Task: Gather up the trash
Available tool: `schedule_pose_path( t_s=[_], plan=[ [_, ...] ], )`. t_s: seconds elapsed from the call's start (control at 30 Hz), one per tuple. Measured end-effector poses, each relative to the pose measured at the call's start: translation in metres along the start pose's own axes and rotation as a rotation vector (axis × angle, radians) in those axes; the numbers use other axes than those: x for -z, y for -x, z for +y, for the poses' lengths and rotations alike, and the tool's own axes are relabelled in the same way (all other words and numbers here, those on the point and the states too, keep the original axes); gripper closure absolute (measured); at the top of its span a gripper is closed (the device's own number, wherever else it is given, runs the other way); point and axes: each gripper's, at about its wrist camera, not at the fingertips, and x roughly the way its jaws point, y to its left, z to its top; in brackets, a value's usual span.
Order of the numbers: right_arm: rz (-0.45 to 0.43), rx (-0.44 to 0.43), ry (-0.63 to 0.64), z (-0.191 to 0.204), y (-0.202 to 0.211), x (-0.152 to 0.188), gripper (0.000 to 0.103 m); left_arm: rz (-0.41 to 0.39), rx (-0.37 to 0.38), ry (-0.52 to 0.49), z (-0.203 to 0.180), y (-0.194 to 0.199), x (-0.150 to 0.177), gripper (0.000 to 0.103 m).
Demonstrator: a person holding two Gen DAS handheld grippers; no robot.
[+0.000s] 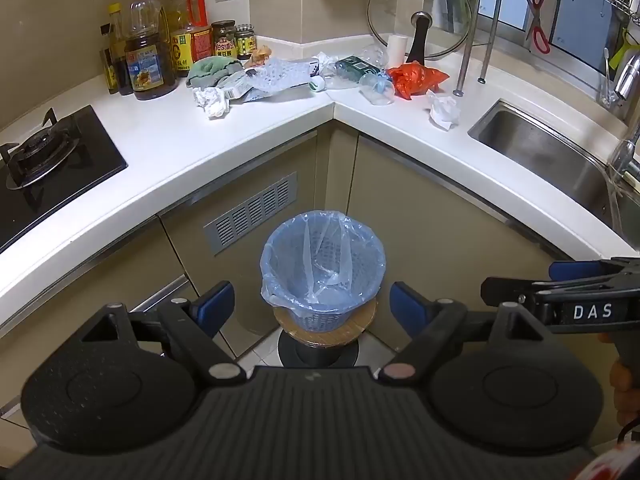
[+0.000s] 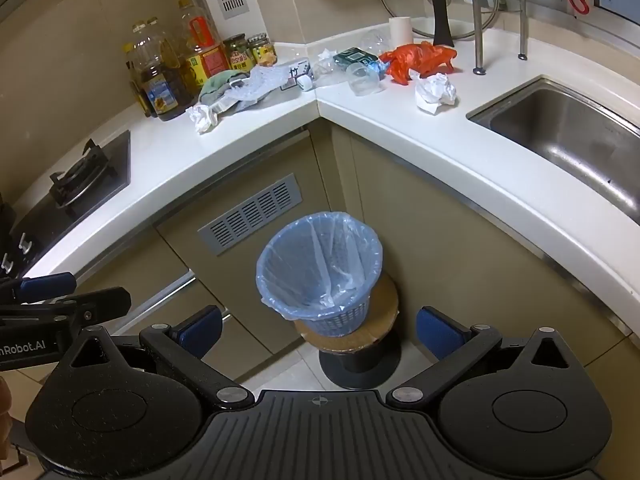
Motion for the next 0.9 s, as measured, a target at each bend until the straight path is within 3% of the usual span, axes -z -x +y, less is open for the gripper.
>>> schedule_pose_path(
  t_s=[0.9],
  plan=[
    [-0.01, -0.005, -0.002, 0.004, 0.006, 0.0, 0.0, -0.019, -0.001, 0.005, 0.001, 0.008, -0.001, 0.019]
  ],
)
